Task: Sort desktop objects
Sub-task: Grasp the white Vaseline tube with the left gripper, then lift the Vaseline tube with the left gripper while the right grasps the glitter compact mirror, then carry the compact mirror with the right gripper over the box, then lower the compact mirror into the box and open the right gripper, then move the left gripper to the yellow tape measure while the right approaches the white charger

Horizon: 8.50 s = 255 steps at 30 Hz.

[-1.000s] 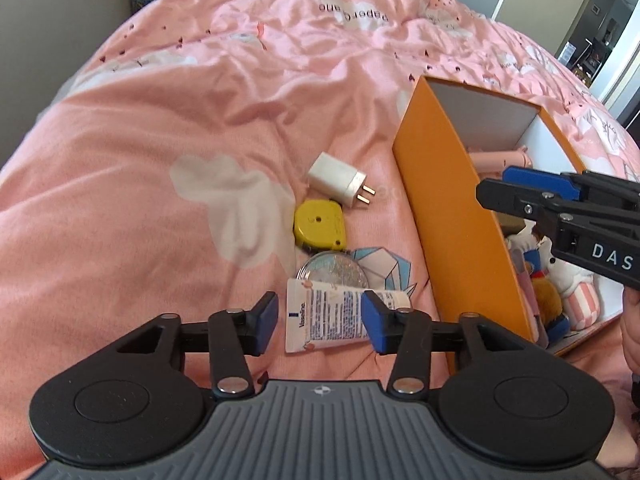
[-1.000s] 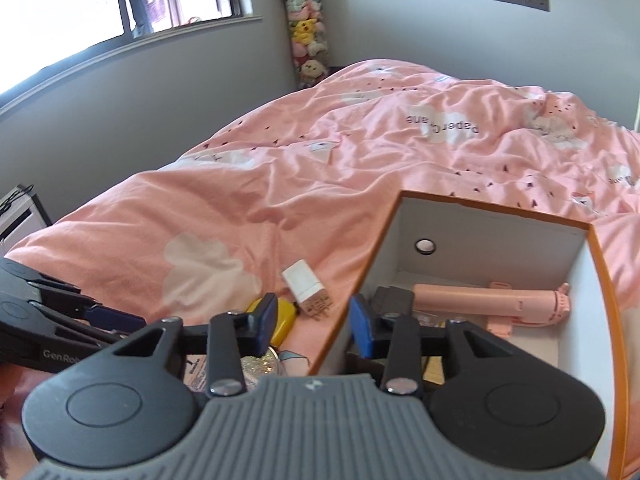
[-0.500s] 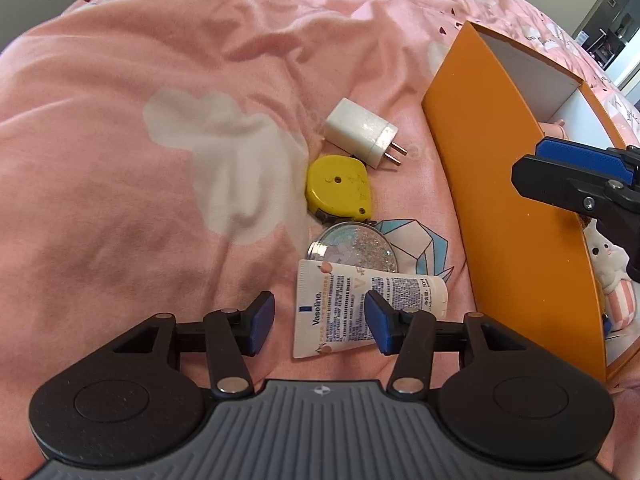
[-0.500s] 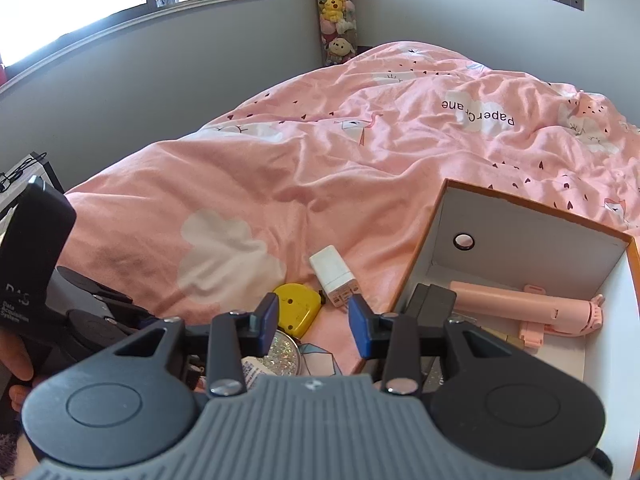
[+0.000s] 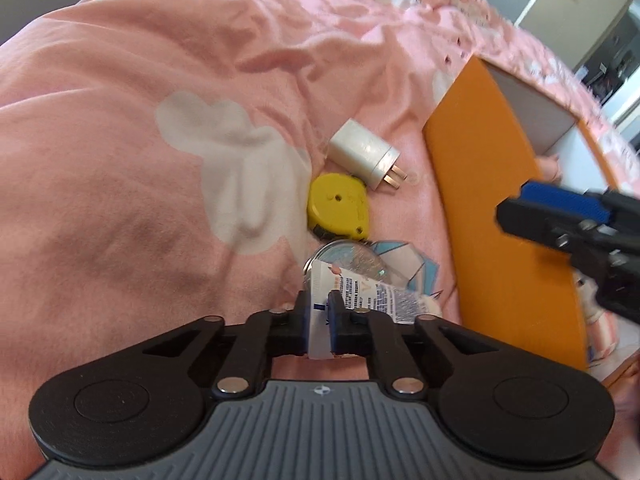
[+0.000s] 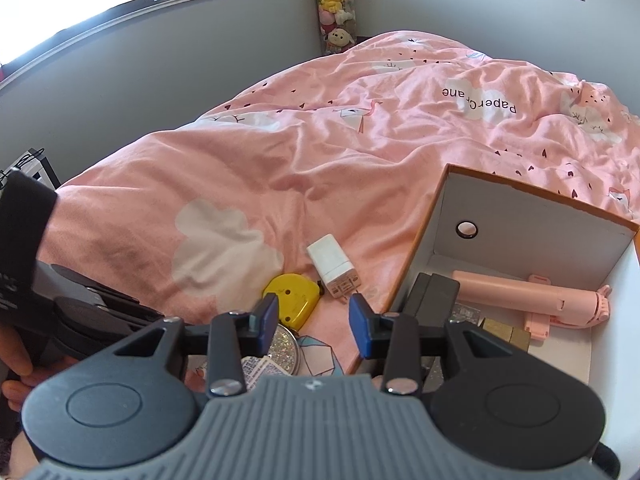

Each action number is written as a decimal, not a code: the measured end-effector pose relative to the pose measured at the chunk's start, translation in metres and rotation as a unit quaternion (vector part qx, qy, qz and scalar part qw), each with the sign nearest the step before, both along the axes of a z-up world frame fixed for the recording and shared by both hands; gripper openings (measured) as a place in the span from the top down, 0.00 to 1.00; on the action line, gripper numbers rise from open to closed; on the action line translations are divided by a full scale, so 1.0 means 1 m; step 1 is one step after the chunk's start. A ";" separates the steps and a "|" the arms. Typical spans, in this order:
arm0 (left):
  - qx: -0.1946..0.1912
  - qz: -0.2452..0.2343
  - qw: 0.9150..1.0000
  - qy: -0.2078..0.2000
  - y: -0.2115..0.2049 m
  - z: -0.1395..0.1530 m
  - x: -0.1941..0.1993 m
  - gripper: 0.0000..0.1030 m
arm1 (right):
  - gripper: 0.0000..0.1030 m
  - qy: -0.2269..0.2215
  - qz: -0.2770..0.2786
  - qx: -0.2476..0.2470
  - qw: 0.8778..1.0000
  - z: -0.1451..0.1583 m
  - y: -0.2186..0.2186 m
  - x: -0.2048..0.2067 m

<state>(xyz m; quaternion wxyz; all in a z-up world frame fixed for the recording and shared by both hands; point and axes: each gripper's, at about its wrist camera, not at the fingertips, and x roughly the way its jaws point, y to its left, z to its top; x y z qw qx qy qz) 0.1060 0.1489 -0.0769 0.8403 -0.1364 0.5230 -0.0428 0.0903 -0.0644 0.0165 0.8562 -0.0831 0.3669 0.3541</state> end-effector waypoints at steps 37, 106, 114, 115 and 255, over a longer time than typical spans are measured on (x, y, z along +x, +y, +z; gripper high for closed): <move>0.036 0.003 0.997 -0.062 0.002 0.042 -0.045 0.95 | 0.61 -0.025 0.147 -0.135 0.980 -0.025 0.063 -0.037; 0.014 0.046 0.996 -0.075 0.033 0.040 -0.057 0.94 | 0.87 -0.175 0.261 -0.329 0.890 -0.061 0.116 -0.054; 0.013 0.041 0.995 -0.093 0.018 0.057 -0.057 0.95 | 0.87 -0.078 0.165 -0.186 0.966 -0.019 0.079 -0.031; 0.012 0.041 0.994 -0.098 0.017 0.061 -0.057 0.95 | 0.87 -0.067 0.152 -0.163 0.972 -0.013 0.072 -0.029; -0.038 -0.001 0.991 -0.126 -0.097 0.080 0.025 0.86 | 0.68 -0.016 0.020 -0.228 0.973 -0.010 -0.115 0.022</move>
